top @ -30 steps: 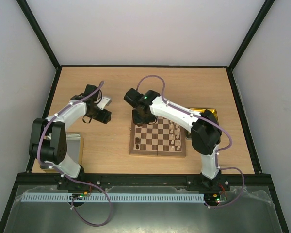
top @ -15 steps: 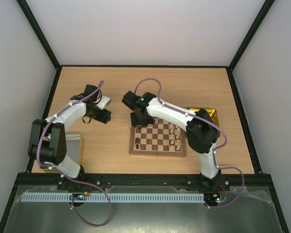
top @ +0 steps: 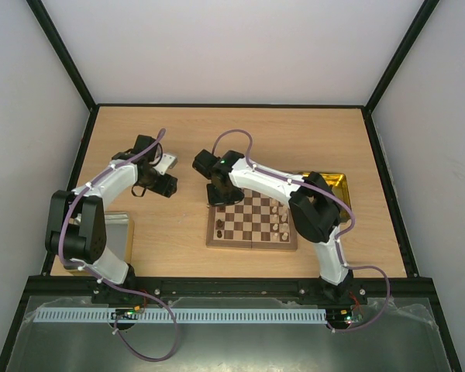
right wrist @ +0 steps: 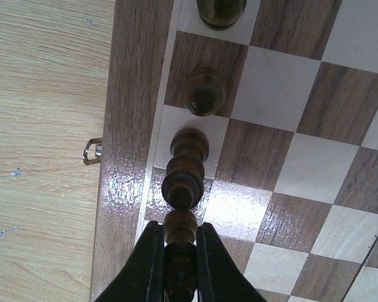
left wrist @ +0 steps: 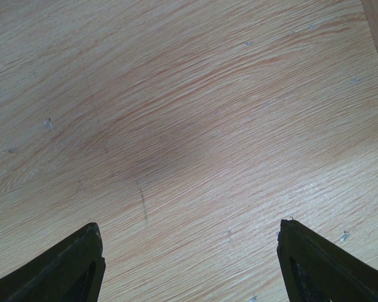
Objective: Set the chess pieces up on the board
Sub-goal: Place the chess piece on the chessboard.
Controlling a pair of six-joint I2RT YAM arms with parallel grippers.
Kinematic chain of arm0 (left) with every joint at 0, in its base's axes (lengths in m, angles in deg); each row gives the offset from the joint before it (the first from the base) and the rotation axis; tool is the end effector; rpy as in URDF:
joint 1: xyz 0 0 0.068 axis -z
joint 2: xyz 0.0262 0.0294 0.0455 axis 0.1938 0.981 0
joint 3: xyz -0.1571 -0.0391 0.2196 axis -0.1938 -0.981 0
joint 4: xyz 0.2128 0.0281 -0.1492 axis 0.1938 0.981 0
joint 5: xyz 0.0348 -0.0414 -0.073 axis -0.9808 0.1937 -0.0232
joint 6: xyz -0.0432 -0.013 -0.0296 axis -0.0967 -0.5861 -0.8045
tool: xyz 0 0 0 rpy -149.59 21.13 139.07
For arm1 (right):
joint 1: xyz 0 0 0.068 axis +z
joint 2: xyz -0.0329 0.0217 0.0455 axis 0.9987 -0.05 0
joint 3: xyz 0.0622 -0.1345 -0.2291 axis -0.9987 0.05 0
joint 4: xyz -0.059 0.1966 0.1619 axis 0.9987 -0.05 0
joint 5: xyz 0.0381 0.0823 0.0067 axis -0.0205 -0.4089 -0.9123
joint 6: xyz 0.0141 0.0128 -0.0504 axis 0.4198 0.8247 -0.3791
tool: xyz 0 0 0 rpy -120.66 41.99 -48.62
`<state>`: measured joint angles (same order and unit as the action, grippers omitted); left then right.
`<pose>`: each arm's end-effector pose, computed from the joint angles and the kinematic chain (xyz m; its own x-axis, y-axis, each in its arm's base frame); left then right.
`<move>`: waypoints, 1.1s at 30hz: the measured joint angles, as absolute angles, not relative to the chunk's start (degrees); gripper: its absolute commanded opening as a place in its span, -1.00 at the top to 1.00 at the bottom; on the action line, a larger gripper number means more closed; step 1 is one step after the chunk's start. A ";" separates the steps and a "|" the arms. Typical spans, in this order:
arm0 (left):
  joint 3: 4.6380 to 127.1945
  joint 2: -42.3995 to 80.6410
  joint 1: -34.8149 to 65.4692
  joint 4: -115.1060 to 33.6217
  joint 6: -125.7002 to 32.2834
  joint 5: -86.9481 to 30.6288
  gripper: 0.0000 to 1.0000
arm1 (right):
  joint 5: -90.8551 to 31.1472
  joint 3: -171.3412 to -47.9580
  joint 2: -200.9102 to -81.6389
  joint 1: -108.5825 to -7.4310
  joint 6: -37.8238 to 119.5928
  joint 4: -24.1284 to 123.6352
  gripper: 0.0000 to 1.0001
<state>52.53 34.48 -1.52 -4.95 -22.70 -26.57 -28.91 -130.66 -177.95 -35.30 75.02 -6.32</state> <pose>0.3025 -0.0576 0.1992 -0.8268 0.3556 -0.4359 0.4225 0.9041 -0.0637 0.2541 0.3299 0.2080 -0.9779 -0.1909 -0.0851 -0.2055 0.9525 0.2247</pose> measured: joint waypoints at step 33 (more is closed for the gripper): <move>52.53 34.48 -1.89 -5.06 -22.68 -26.57 -0.51 | -28.93 -131.14 -179.85 -35.13 73.99 -5.51 0.60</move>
<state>52.53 34.48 -1.89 -5.06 -22.68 -26.57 -28.93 -131.14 -179.85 -35.13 73.99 -5.51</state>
